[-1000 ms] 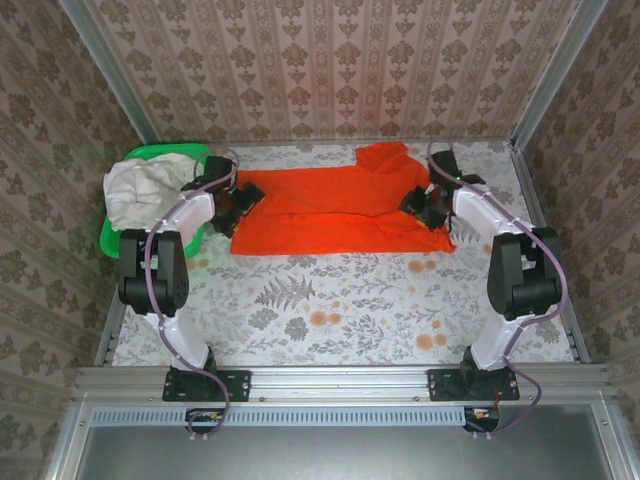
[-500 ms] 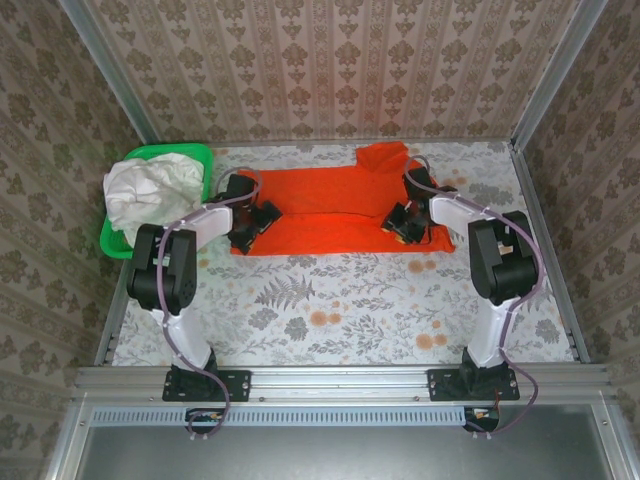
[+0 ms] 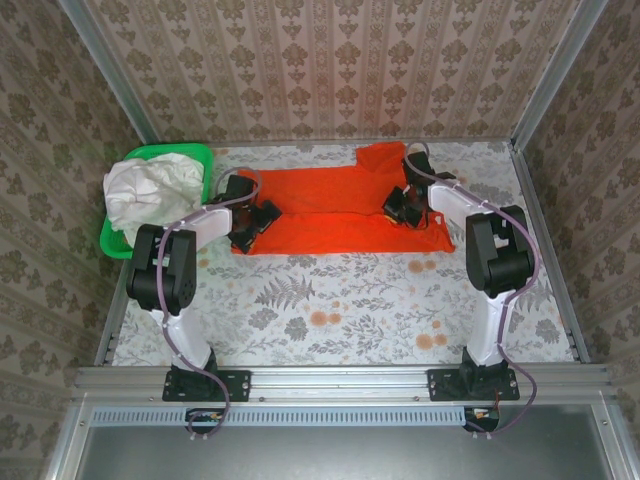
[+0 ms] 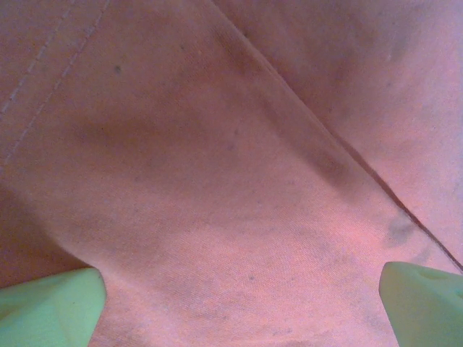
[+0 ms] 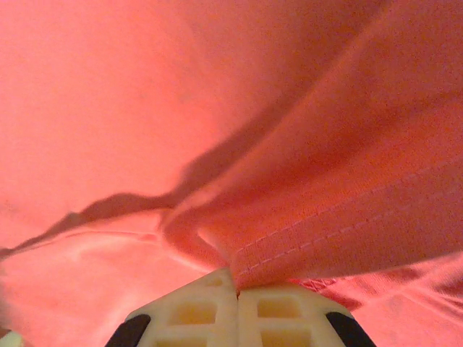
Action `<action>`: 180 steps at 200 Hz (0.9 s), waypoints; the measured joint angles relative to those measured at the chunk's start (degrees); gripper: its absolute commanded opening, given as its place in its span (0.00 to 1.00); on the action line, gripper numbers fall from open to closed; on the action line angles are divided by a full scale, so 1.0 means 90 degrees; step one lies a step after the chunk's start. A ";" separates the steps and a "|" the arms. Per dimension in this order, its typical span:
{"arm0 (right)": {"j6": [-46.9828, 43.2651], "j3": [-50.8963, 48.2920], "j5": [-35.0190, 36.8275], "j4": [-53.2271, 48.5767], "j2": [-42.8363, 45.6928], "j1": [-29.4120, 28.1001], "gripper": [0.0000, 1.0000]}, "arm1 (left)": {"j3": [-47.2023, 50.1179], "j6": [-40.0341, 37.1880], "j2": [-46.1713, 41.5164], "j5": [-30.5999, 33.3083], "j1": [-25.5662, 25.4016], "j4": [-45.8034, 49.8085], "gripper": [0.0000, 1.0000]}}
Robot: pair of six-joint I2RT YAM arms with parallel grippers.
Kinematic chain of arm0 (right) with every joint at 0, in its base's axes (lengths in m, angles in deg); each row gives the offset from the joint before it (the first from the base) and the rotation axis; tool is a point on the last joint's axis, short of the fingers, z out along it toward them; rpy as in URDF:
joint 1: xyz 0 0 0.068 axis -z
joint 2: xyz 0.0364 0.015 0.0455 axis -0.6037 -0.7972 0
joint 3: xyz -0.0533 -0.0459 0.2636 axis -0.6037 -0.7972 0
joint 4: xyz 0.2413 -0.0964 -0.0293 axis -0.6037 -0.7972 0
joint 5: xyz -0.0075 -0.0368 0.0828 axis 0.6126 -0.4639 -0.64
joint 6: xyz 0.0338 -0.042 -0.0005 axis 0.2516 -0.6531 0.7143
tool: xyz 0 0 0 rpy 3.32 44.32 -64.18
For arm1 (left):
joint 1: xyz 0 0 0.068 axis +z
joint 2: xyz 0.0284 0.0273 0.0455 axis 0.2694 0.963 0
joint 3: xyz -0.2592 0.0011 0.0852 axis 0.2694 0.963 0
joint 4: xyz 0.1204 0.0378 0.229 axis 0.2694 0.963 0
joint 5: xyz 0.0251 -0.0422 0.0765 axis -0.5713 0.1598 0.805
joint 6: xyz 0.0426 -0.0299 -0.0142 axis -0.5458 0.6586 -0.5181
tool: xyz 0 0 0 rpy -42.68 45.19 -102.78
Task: Fold and stack the t-shirts
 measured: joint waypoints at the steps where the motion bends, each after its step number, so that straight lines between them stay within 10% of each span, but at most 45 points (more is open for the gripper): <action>1: 0.0000 0.0034 0.0000 -0.0007 -0.0012 0.0005 0.00 | 0.0002 0.0000 0.0000 0.0000 0.0000 -0.0002 1.00; 70: -0.0430 0.1965 0.0032 -0.0534 -0.1372 0.0131 0.03 | 0.0005 -0.0002 -0.0005 0.0000 0.0000 -0.0007 1.00; 146: -0.0886 0.2883 -0.0068 -0.0765 -0.1761 0.0209 0.46 | 0.0002 -0.0007 -0.0005 -0.0002 0.0000 -0.0005 1.00; 180: -0.0857 0.1649 0.0112 -0.0408 -0.1025 0.0308 0.54 | 0.0002 -0.0007 -0.0005 0.0000 -0.0005 -0.0005 1.00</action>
